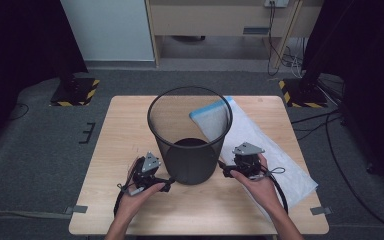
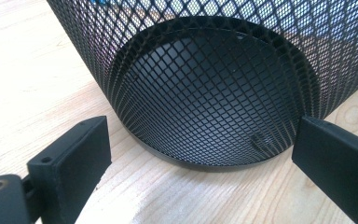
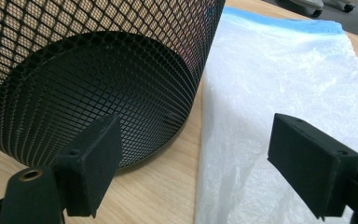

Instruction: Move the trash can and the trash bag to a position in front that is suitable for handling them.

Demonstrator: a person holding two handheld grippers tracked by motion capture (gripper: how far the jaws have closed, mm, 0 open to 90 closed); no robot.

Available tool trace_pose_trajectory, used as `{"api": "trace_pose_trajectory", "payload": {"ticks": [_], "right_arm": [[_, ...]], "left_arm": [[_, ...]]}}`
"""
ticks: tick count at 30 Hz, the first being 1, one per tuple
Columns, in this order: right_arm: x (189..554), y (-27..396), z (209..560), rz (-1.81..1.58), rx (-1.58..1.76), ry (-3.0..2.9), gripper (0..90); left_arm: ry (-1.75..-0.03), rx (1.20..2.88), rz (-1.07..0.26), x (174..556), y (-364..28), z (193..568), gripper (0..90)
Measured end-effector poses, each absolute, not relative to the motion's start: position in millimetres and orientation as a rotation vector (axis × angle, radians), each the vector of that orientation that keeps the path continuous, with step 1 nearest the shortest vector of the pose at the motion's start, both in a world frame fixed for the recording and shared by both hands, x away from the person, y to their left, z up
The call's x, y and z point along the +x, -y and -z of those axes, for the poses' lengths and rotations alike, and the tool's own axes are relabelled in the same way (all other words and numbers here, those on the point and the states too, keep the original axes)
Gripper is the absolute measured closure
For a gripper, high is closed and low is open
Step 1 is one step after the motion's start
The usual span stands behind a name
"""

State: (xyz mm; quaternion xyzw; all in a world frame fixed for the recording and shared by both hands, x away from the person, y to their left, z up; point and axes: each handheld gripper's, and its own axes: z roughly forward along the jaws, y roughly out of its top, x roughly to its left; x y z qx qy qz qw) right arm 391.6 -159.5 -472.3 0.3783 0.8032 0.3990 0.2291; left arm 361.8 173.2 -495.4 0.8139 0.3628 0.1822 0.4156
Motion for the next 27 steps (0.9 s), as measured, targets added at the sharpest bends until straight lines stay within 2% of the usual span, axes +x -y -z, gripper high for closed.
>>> {"api": "trace_pose_trajectory", "payload": {"ticks": [12, 17, 20, 27], "right_arm": [[396.9, 158.0, 476.1, -1.042, 1.034, -2.247, 16.3], [399.3, 160.7, 484.6, -0.995, 1.051, -2.262, 20.3], [405.0, 167.3, 493.3, -0.961, 1.091, -2.287, 28.1], [412.7, 172.1, 507.7, -0.900, 1.131, -2.341, 36.3]], "left_arm": [[-0.921, 2.020, -0.454, 366.6, -173.7, 497.5, 3.5], [-0.924, 2.014, -0.449, 366.5, -175.2, 497.1, 3.9], [-0.920, 2.012, -0.439, 363.6, -179.2, 495.8, 3.4], [-0.950, 2.008, -0.431, 360.2, -191.8, 502.3, 3.6]]}}
